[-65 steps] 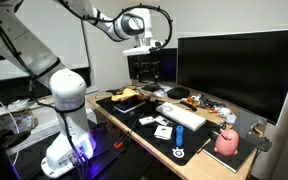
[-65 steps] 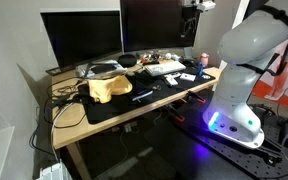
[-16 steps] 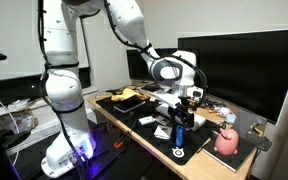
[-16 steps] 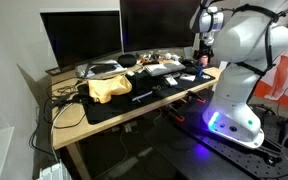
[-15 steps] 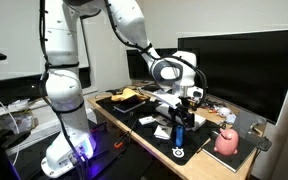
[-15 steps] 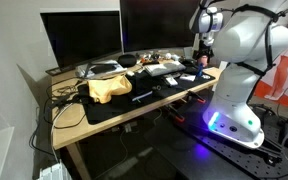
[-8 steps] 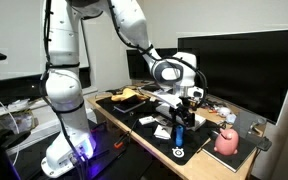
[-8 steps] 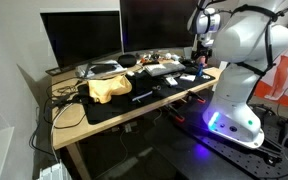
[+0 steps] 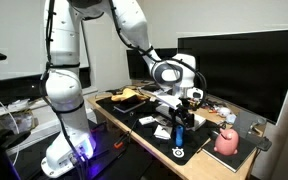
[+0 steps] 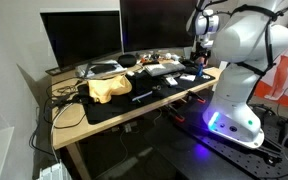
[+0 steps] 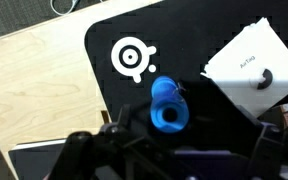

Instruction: Pick up and then put down the blue object

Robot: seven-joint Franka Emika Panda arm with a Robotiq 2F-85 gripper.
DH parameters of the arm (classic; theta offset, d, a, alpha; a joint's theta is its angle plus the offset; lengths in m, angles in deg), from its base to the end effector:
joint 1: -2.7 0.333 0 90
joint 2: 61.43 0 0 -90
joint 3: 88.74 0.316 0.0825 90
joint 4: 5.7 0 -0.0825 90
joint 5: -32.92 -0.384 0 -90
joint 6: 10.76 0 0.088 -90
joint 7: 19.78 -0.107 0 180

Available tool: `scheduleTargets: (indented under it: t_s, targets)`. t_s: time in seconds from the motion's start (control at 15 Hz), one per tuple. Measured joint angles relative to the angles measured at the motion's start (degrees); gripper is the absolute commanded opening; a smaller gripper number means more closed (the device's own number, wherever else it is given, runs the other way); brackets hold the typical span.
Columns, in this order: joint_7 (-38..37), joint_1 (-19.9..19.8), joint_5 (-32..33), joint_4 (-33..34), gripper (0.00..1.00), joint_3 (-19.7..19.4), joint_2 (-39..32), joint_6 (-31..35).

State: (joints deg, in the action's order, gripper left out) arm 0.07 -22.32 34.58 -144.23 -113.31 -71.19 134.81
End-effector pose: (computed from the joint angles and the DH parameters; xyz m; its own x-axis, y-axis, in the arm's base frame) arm 0.3159 -0.3761 0.2437 0.8794 -0.4721 -0.0613 -0.4681 -0.8810 0.0693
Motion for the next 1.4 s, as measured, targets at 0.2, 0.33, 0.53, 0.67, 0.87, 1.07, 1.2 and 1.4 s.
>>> scheduleTargets:
  t_s: [0.2,0.33,0.53,0.67,0.87,1.07,1.2,1.4]
  targets:
    - [0.00,0.00,0.00,-0.01,0.99,0.00,-0.65,0.09]
    - [0.00,0.00,0.00,-0.03,0.74,0.03,-0.97,0.19]
    - [0.00,0.00,0.01,-0.03,0.58,0.08,-1.32,0.46]
    - [0.00,0.00,0.02,-0.03,0.42,0.09,-1.40,0.71]
    - [0.00,0.00,0.03,-0.04,0.19,0.09,-1.40,0.85]
    - [0.00,-0.06,0.05,-0.11,0.09,0.09,-1.40,1.33]
    - [0.00,-0.18,0.05,-0.22,0.09,0.08,-1.40,1.75]
    - [0.00,-0.39,0.19,-0.27,0.09,0.06,-1.33,2.13]
